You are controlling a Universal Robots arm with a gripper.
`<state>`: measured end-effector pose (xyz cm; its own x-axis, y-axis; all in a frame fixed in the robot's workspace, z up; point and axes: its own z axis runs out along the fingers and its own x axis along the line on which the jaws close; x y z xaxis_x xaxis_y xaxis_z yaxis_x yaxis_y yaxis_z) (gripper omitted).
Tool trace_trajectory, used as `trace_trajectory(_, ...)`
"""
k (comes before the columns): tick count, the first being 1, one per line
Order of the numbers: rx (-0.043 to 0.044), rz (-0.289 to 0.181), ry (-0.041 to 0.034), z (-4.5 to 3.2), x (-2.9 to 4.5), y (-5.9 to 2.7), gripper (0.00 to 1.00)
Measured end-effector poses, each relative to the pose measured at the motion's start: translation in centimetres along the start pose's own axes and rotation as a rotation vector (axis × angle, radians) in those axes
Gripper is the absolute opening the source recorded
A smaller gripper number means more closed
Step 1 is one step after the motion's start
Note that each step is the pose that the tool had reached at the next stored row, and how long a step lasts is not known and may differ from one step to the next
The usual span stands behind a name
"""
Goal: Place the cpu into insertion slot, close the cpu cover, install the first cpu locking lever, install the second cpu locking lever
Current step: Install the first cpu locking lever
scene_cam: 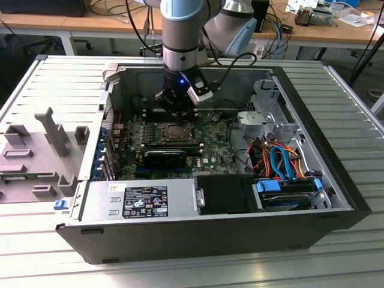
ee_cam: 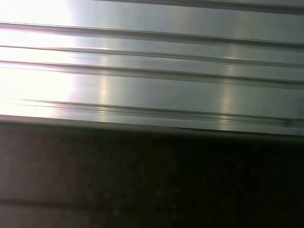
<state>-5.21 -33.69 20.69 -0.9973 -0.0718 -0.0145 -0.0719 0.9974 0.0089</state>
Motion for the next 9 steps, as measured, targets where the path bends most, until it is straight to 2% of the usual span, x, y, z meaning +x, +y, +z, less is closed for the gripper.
trace_trajectory(9, 0.0019, 0.000, 0.0001, 0.34, -0.75, -0.06, 0.11)
